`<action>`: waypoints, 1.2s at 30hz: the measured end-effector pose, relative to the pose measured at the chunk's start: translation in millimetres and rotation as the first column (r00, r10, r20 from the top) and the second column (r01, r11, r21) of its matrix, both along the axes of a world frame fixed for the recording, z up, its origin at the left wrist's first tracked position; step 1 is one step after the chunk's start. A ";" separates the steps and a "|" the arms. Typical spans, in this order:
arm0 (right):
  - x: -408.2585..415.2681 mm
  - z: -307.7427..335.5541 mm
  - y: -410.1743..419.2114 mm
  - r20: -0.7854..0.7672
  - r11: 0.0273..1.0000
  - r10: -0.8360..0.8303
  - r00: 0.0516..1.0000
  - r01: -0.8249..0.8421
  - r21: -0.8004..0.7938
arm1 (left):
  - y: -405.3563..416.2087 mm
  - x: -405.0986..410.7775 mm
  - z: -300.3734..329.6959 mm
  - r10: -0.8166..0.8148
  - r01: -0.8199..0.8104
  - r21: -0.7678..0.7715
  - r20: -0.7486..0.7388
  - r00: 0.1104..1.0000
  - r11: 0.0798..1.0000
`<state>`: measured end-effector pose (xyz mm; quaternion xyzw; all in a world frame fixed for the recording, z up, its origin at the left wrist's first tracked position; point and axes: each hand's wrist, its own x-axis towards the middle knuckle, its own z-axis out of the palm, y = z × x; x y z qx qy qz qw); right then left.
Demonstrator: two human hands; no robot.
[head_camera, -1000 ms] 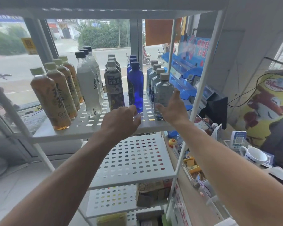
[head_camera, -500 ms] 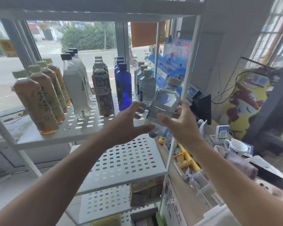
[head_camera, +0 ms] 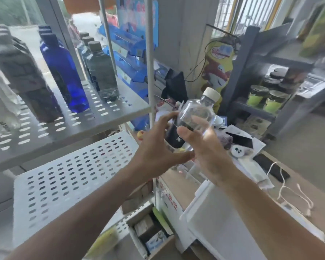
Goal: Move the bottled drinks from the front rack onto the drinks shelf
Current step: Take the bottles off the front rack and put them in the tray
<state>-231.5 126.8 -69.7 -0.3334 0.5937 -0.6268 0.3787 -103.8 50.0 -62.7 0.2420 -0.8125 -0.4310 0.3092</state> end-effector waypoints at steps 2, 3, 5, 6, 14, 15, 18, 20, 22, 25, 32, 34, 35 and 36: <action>2.0 -8.4 13.1 0.007 0.979 -0.184 0.983 0.183 0.094 | 9.0 -13.7 -15.0 -0.029 0.030 -0.016 0.018 0.999 0.999; 2.8 -14.8 19.5 0.007 0.953 -0.282 0.959 0.279 0.120 | 13.8 -20.1 -23.7 -0.043 0.043 -0.018 0.019 0.999 0.999; 4.4 -27.7 32.6 0.028 0.907 -0.411 0.911 0.406 0.109 | 25.3 -31.8 -37.7 -0.068 0.069 -0.024 0.019 0.997 0.997; 4.7 -34.0 38.6 0.035 0.887 -0.453 0.891 0.447 0.115 | 31.2 -37.3 -43.4 -0.076 0.077 -0.036 0.035 0.996 0.996; -20.8 -86.1 69.6 0.032 0.792 -0.593 0.805 0.575 0.206 | 58.5 -79.5 -95.3 -0.183 0.185 0.005 0.157 0.971 0.983; -26.1 -94.5 71.1 0.037 0.781 -0.606 0.795 0.585 0.219 | 57.9 -84.8 -101.2 -0.204 0.205 0.011 0.188 0.961 0.979; -40.5 -119.6 74.2 0.083 0.770 -0.615 0.784 0.575 0.278 | 48.8 -94.3 -113.4 -0.310 0.311 0.054 0.334 0.890 0.949; -49.0 -136.9 78.2 0.133 0.764 -0.616 0.776 0.548 0.342 | 39.1 -94.4 -120.5 -0.381 0.380 0.089 0.415 0.826 0.921; -54.4 -154.2 84.4 0.157 0.745 -0.622 0.767 0.519 0.419 | 31.9 -93.5 -129.5 -0.397 0.418 0.064 0.470 0.789 0.906; -59.2 -188.3 91.2 0.143 0.742 -0.582 0.800 0.452 0.495 | 26.4 -97.2 -147.3 -0.339 0.405 0.008 0.563 0.754 0.914; -77.1 -245.2 91.5 0.078 0.618 -0.625 0.777 0.431 0.658 | 23.1 -109.7 -173.4 -0.199 0.378 -0.136 0.665 0.720 0.916; -83.1 -257.5 92.1 0.050 0.594 -0.621 0.782 0.428 0.681 | 21.8 -111.5 -178.9 -0.181 0.387 -0.153 0.692 0.699 0.909; -85.4 -262.2 92.2 0.049 0.593 -0.614 0.788 0.419 0.688 | 21.5 -112.4 -181.3 -0.176 0.391 -0.156 0.703 0.689 0.907; -87.7 -267.1 91.9 0.049 0.596 -0.607 0.793 0.413 0.689 | 21.5 -113.1 -183.2 -0.171 0.393 -0.158 0.712 0.681 0.906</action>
